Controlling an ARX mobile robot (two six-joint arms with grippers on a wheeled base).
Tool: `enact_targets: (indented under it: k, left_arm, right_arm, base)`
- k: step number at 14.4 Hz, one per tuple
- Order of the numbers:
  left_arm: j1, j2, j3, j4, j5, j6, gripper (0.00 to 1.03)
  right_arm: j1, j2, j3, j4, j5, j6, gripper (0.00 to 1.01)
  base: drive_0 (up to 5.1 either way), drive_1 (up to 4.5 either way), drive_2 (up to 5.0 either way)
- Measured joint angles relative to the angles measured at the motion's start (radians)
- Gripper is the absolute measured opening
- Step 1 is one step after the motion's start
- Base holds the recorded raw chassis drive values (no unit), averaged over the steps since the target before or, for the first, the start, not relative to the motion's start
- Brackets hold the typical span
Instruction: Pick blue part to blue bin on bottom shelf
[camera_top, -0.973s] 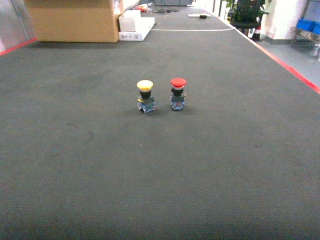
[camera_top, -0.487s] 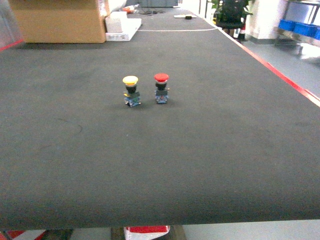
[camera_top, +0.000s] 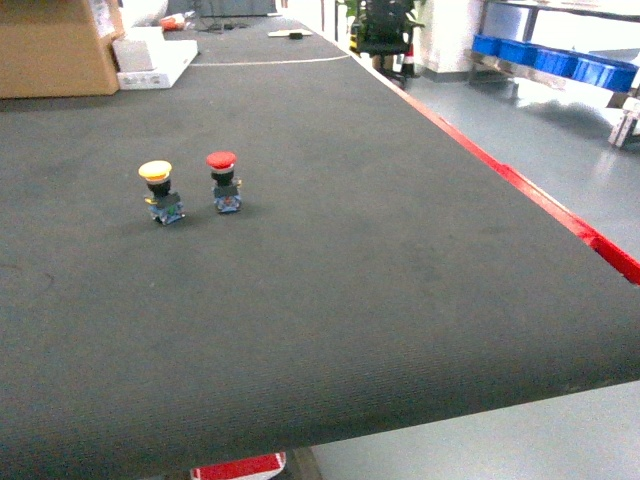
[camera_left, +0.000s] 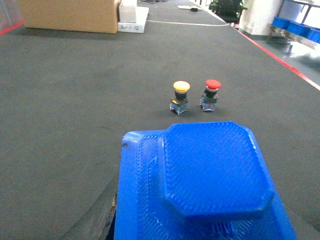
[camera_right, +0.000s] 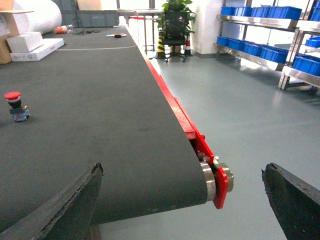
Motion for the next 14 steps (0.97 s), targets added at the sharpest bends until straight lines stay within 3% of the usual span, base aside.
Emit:
enact_targets:
  k: [14]
  left_arm:
    - [0.0,0.0,0.0,0.0,0.0,0.0,0.44]
  right_arm:
    - [0.0,0.0,0.0,0.0,0.0,0.0,0.98]
  base:
    - [-1.6,-1.59,-1.6]
